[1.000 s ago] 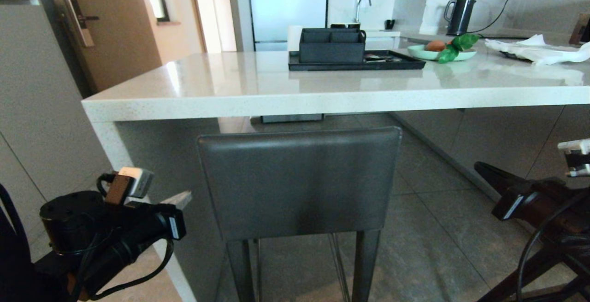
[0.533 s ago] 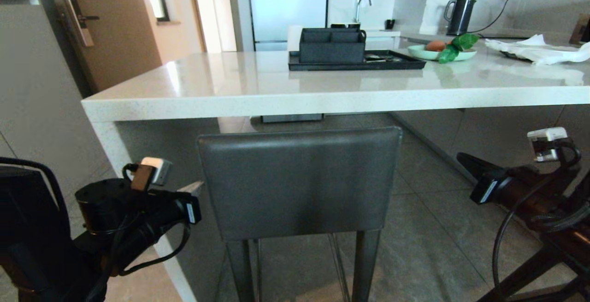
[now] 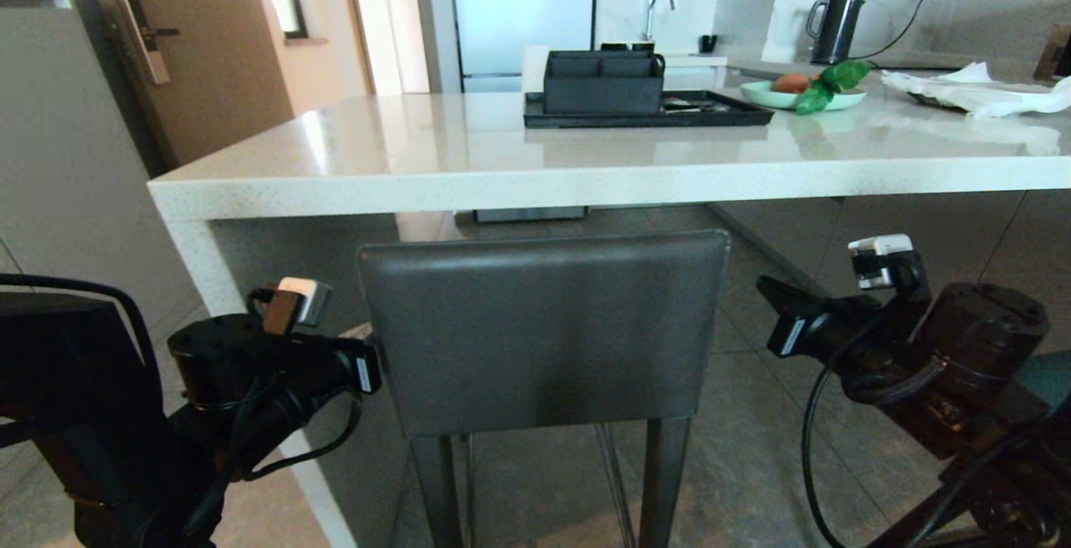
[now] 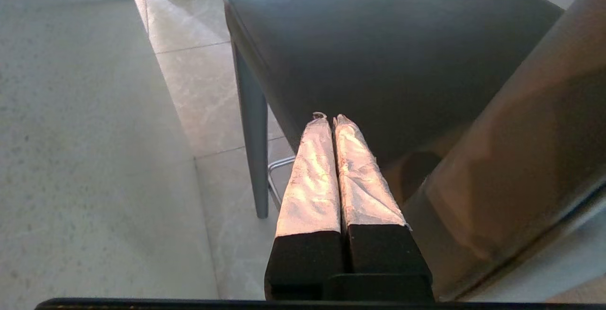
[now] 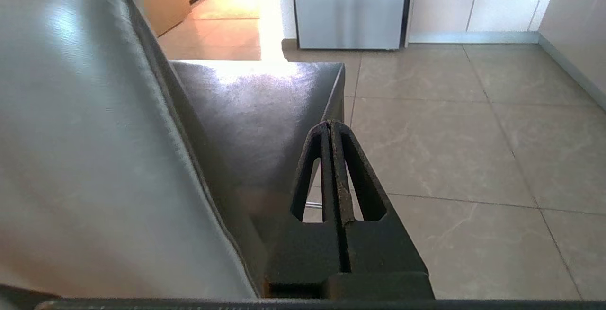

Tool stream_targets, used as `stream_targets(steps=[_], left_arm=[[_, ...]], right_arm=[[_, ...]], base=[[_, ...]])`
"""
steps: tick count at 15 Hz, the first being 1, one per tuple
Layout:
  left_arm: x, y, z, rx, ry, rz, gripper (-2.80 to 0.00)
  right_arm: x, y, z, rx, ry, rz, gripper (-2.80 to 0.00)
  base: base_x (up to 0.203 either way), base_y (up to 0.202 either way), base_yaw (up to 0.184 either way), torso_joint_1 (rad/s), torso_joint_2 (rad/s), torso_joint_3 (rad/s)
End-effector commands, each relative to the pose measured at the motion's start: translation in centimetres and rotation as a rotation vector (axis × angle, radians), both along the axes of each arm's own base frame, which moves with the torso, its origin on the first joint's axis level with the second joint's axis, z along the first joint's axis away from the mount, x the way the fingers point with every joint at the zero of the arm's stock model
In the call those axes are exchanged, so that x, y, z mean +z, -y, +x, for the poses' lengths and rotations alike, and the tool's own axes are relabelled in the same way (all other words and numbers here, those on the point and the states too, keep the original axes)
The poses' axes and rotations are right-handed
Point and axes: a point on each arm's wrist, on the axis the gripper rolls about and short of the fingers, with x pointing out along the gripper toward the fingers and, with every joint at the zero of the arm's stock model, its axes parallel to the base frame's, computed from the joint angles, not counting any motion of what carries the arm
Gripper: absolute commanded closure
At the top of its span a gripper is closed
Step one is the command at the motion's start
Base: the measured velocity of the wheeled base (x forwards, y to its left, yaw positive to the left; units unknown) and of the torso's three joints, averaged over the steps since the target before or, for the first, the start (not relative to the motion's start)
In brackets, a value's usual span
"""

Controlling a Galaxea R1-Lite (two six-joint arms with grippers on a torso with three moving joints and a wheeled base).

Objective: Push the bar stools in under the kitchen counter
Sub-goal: Pull the gray chair out from under the dining table

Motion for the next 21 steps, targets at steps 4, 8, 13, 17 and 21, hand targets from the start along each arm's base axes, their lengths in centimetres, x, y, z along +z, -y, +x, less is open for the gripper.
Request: stream_targets(steps=[4,8,13,17,21], left_arm=[[0.5,0.2,0.3,-0.006,0.031,-0.008,0.0],[1.4,0.5,-0.3,-0.021,0.053,-0.014,0.0],[1.5,0.7,-1.3,-0.031,0.043,-0.011,0.0],[1.4,1.1,-1.5,-0.044,0.039,-0.011,0.0],[1.9,1.5,-2.2,-0.032,0.048,-0.01,0.0]], right_arm=[[-0.7,-1.0,1.7,0.015,0.005,0.002,0.0],[-0.6,-3.3,1.9,0.083,0.023,0.008,0.0],[-1.5,-7.5,1.1,0.148,-0.001,0.02,0.0],[-1.7,-8.5,0.7,0.174,-0.009,0.022,0.0],[-1.8,-8.5,0.8,0.168,-0.012,0.021,0.0]], base=[[0.0,0.0,0.0,0.0,0.0,0.0],[0.0,0.0,0.0,0.0,0.0,0.0],[0.0,0.0,0.0,0.0,0.0,0.0],[0.0,0.0,0.0,0.0,0.0,0.0],[0.0,0.0,0.0,0.0,0.0,0.0]])
